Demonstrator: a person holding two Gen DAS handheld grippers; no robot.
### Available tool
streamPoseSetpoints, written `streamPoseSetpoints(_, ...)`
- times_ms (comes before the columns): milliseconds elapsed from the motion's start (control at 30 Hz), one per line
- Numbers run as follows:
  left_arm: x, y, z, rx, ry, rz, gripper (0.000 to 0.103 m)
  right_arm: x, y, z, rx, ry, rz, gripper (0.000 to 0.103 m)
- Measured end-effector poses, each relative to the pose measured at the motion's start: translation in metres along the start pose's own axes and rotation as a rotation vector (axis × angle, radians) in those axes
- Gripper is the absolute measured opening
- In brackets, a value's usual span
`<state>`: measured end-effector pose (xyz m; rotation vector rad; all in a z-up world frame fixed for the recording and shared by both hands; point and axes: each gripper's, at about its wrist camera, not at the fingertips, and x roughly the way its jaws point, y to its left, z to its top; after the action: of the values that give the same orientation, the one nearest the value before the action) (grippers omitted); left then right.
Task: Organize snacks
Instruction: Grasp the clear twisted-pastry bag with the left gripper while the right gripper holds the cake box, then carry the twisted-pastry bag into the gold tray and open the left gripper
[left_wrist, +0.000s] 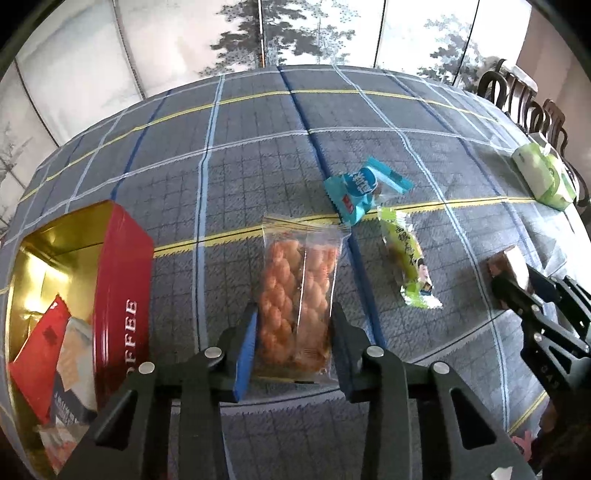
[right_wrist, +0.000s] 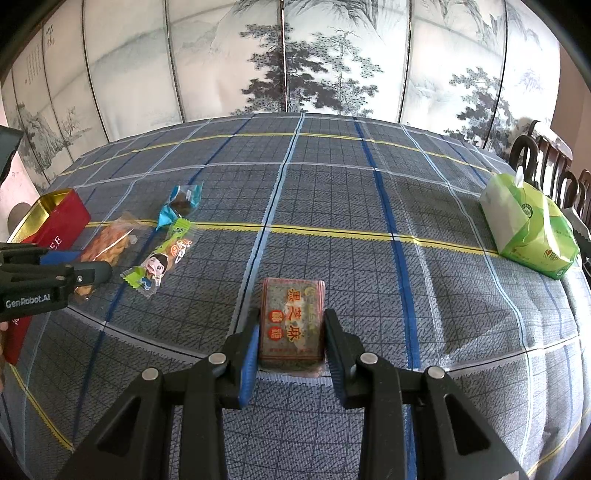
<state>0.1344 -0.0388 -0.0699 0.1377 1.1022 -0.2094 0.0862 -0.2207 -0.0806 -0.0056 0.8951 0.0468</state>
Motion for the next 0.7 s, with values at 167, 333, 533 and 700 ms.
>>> streamPoseSetpoints(167, -0.005, 0.002, -0.006, -0.013, 0.001, -0.005, 0.033, 0.000, 0.002, 0.000, -0.006, 0.001, -0.007, 0.033)
streamPoseSetpoints(333, -0.011, 0.002, -0.011, -0.017, 0.000, -0.011, 0.033, 0.001, 0.003, 0.000, -0.011, 0.001, -0.012, 0.033)
streamPoseSetpoints(533, -0.023, -0.002, -0.018, -0.014, -0.006, -0.009, 0.033, 0.001, 0.003, 0.000, -0.011, 0.001, -0.012, 0.033)
streamPoseSetpoints(700, -0.042, -0.006, -0.022, 0.012, -0.040, 0.010, 0.033, 0.001, 0.003, 0.000, -0.011, 0.001, -0.012, 0.033)
